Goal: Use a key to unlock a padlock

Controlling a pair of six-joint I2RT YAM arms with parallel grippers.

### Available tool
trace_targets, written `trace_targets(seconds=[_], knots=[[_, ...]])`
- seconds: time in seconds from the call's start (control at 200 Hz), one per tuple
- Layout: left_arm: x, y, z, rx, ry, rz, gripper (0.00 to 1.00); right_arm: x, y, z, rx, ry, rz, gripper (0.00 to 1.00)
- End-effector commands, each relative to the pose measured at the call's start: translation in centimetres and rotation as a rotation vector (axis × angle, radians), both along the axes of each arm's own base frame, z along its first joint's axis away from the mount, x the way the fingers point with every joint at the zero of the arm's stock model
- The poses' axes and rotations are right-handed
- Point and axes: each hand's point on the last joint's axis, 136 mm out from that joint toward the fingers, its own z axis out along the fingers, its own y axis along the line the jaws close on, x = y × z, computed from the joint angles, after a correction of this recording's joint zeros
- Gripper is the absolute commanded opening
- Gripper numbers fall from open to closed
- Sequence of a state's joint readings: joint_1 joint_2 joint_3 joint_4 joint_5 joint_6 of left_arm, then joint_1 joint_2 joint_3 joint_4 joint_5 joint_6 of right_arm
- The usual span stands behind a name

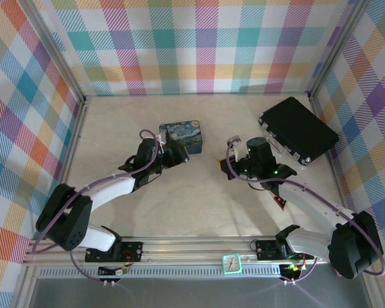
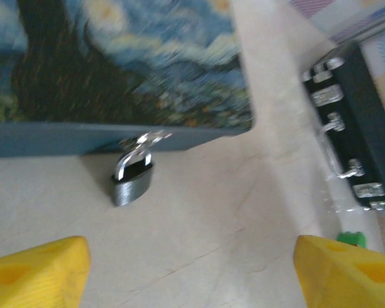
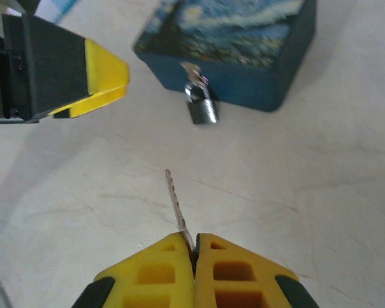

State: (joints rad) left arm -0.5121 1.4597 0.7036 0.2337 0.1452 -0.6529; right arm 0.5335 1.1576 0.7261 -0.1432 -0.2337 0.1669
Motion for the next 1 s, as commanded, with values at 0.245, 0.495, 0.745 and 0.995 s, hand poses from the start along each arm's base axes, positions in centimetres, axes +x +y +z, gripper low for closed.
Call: trace_targets(seconds=[0.245,0.495,0.745,0.995], knots=[[2.6,-1.9,-3.5,0.126,-0.027,-0.036,0.68,0.4,0.1,-0.8,0.001,0.014,-0.018,0.00],[5.1,-2.8,-6.3,0.131,-0.063,0.056,0.62,0.6,0.8,-1.1,0.024,0.043,-0.004,0.00],[6.0,-4.1,-8.4,0.126,-0.078,0.077,0.51,0.4,0.7,-1.3,0.032,0.047,-0.014,0.00],[5.9,-3.4,-9.5,0.125,-0.066,0.123,0.31,0.5,0.6,-1.9,0.025,0.053,-0.021,0.00]])
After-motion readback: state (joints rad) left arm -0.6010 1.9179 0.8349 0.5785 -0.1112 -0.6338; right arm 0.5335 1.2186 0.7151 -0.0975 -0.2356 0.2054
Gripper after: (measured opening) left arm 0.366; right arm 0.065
